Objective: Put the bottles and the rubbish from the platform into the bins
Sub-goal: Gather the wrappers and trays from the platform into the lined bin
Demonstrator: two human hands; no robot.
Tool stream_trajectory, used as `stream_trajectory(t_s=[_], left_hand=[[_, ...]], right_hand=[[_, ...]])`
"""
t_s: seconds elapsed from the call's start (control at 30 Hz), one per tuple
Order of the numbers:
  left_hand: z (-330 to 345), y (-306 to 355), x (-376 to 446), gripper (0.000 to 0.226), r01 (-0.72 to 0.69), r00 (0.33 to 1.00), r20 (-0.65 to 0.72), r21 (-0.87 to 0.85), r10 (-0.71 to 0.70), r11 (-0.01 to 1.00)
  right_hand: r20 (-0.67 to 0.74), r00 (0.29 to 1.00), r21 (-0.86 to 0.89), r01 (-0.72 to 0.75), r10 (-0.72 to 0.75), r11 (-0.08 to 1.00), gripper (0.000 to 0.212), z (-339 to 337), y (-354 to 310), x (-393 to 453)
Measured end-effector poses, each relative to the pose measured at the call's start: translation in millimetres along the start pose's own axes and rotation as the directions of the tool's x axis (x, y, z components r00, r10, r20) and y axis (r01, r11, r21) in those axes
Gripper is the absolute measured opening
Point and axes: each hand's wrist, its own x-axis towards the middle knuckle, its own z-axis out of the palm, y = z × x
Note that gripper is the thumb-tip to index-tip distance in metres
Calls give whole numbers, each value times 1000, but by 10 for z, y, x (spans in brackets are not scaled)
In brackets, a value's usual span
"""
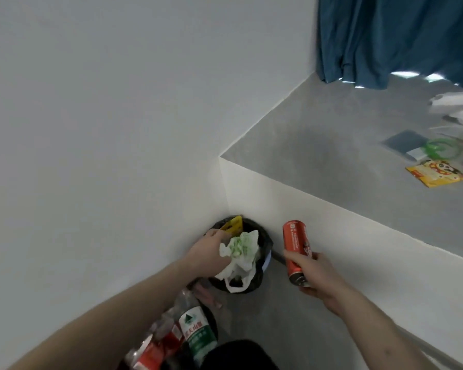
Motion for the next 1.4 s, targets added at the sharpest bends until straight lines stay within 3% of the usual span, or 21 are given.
stream_trajectory(t_s=[0.23, 0.4, 0.57, 0.67, 0.83, 0.9, 1.03, 1.23, 1.4], left_hand=[[-471, -664, -1495, 50, -46, 987, -161, -128, 25, 991], [-446, -1197, -2414, 40, -1, 976, -213, -209, -44, 978], [-168, -1562, -3001, 35, 83, 959, -241, -274, -152, 958], [15, -1644, -3132, 38, 115, 953, -237, -294, -189, 949], [211, -1672, -3107, 38, 129, 936, -261, -366, -235, 922], [277, -1680, -3080, 39, 119, 929, -282, -385, -239, 915], [372, -1697, -3024, 37, 76, 902, -351, -445, -252, 892], [474, -1723, -2933, 34, 63, 865, -402, -505, -299, 861], [538, -1710, -2844, 41, 81, 844, -413, -533, -343, 842]], right_hand=[[15, 997, -75, 77, -76, 994, 45, 250, -118, -542], [-41, 983, -133, 172, -179, 976, 47, 488, -98, -923], [42, 965, -308, 258, -258, 916, 49, 888, -143, -1306], [134, 954, -460, 299, -267, 836, 54, 1274, -142, -1428], [267, 952, -635, 292, -151, 716, 55, 1894, 18, -1425], [279, 948, -643, 304, -155, 703, 64, 2057, 156, -1358], [291, 949, -694, 297, -121, 657, 62, 2199, 417, -1215], [246, 965, -820, 260, -96, 510, 67, 2232, 525, -972], [254, 967, -814, 227, -24, 534, 69, 2245, 622, -839]])
